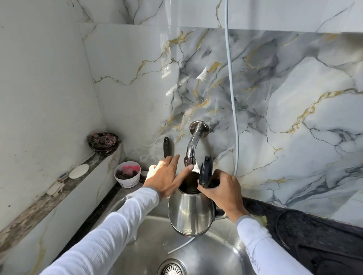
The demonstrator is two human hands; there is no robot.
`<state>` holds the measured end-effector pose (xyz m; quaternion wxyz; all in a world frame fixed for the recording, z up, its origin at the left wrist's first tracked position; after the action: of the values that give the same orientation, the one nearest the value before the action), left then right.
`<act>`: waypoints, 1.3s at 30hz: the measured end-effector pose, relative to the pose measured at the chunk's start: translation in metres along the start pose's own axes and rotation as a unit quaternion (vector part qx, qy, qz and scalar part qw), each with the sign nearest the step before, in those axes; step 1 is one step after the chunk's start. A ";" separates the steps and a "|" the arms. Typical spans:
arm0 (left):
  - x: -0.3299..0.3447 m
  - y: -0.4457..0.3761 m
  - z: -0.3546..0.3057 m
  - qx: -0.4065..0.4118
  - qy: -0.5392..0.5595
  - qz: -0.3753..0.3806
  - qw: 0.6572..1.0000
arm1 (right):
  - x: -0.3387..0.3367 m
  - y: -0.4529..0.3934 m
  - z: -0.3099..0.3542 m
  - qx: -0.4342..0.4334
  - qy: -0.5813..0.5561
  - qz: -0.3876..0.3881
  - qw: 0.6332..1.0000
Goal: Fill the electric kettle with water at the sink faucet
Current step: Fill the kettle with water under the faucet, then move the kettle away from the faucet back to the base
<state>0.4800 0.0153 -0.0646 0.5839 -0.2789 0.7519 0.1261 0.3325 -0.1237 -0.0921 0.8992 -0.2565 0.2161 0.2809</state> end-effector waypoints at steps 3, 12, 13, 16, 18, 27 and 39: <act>0.012 0.038 -0.002 0.040 -0.115 0.025 0.992 | -0.015 0.013 -0.001 -0.008 0.003 -0.009 1.000; 0.037 0.090 -0.091 0.146 -0.280 -0.048 0.948 | -0.116 0.056 -0.017 -0.050 0.018 -0.048 0.997; 0.040 0.093 -0.110 0.151 -0.277 -0.051 0.947 | -0.134 0.062 -0.023 -0.055 0.022 -0.057 0.997; 0.047 0.101 -0.165 0.162 -0.269 -0.049 0.948 | -0.188 0.077 -0.044 -0.055 0.025 -0.070 0.996; 0.052 0.106 -0.202 0.164 -0.265 -0.049 0.949 | -0.224 0.085 -0.060 -0.054 0.029 -0.078 0.995; 0.103 0.125 -0.350 0.188 -0.257 -0.057 0.946 | -0.352 0.131 -0.146 -0.028 0.031 -0.100 0.994; 0.163 0.133 -0.414 0.157 -0.271 -0.036 0.949 | -0.388 0.157 -0.224 -0.053 -0.003 -0.074 0.996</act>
<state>0.0437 -0.1340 -0.1193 0.8061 -0.1660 0.5652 0.0562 -0.1092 -0.2961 -0.1127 0.9037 -0.3178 0.1784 0.2250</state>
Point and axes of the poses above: each hand's wrist, its own y-axis away from the middle knuckle, its own x-axis out of the palm, z = x × y, the point moved 5 cm from there along -y, towards the middle knuckle, and after that the axes turned 13 degrees about -y, right-handed, at the moved point
